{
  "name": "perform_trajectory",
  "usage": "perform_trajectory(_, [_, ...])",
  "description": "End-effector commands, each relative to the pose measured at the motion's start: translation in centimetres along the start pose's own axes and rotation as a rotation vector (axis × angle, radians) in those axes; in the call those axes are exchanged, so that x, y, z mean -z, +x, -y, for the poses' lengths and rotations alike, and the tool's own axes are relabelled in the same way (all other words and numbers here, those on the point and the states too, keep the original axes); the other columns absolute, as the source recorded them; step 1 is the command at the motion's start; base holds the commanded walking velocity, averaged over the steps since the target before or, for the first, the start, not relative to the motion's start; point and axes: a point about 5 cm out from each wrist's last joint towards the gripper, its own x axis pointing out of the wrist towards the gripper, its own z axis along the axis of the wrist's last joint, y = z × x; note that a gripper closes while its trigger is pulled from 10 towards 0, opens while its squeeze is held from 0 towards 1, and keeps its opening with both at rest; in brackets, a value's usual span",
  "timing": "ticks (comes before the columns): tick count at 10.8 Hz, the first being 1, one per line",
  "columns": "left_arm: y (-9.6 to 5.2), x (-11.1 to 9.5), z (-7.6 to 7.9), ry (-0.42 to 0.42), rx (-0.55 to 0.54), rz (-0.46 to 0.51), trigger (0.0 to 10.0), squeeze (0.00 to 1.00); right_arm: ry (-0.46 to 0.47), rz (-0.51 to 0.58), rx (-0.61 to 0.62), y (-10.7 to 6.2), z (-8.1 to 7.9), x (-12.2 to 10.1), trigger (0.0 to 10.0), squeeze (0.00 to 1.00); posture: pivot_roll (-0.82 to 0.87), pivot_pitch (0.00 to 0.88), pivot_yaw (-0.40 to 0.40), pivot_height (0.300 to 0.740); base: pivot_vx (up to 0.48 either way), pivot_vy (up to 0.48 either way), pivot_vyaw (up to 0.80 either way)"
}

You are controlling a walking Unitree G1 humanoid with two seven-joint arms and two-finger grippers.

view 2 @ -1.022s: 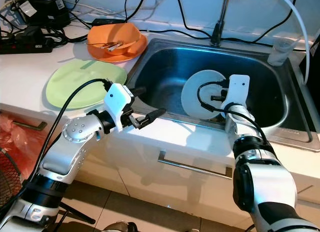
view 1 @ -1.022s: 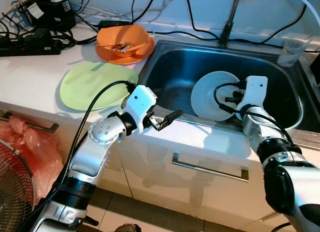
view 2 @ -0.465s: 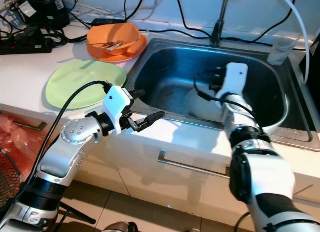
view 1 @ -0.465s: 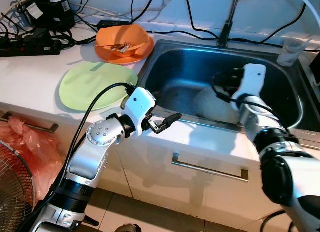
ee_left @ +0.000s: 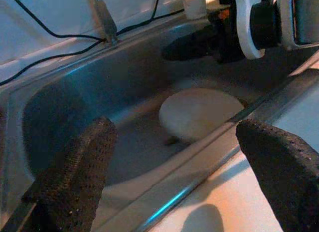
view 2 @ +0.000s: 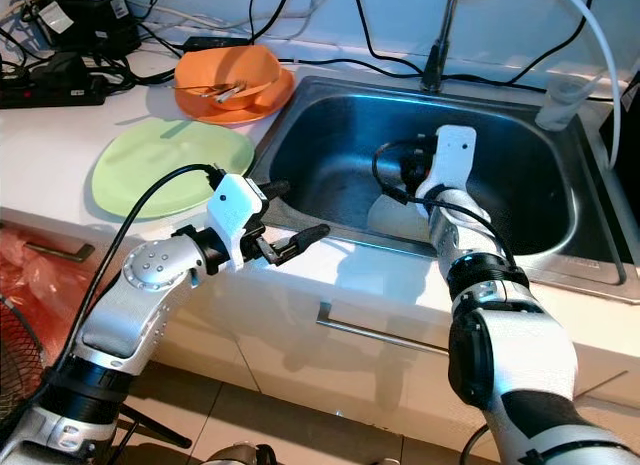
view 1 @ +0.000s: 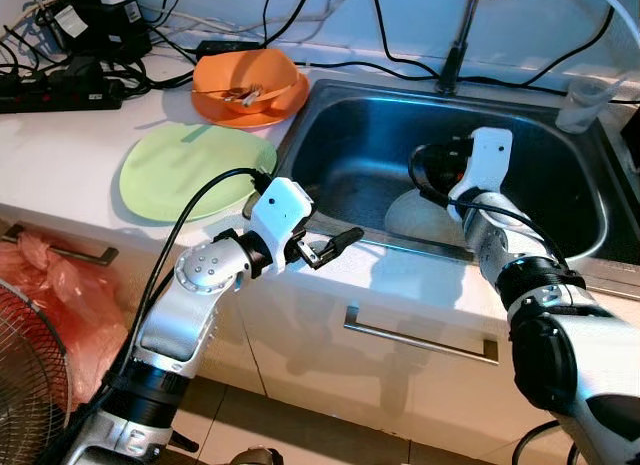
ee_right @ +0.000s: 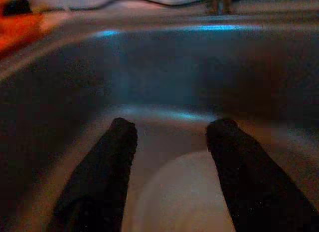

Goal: Kitchen organization

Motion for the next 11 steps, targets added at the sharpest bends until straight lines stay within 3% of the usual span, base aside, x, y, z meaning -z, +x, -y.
perform_trajectory(1, [-0.2,-0.2,0.1,0.005,-0.004,0.0,10.0,1.0,0.012,0.009,-0.019,-0.2,-0.1,0.2,10.0,1.0,0.05,0.055,0.021,0.74,0.0,0.0,0.0])
perform_trajectory(4, [0.2,0.5,-0.7,0.001,-0.063,-0.007,10.0,1.0,-0.034,0.061,-0.102,-0.9,-1.7,0.5,10.0,1.0,0.0,0.063,0.029,0.74,0.0,0.0,0.0])
perform_trajectory(5, [0.3,0.7,-1.3,-0.006,-0.125,-0.011,10.0,1.0,-0.047,0.062,-0.132,-1.1,-2.5,0.6,10.0,1.0,0.0,0.067,0.025,0.74,0.0,0.0,0.0])
perform_trajectory(6, [0.0,0.4,-2.9,0.012,-0.253,0.007,10.0,1.0,-0.058,0.062,-0.184,-1.1,-4.1,0.6,10.0,1.0,0.0,0.064,0.037,0.74,0.0,0.0,0.0])
perform_trajectory(9, [-0.1,0.9,-5.0,0.02,-0.422,-0.022,10.0,1.0,-0.051,0.044,-0.207,-1.3,-4.8,1.3,10.0,1.0,0.08,0.055,0.057,0.74,0.0,0.0,0.0])
perform_trajectory(11, [-0.4,1.4,-5.5,0.031,-0.444,-0.05,10.0,0.99,-0.059,0.051,-0.196,-1.4,-4.4,0.9,10.0,1.0,0.07,0.049,0.039,0.74,0.0,0.0,0.0])
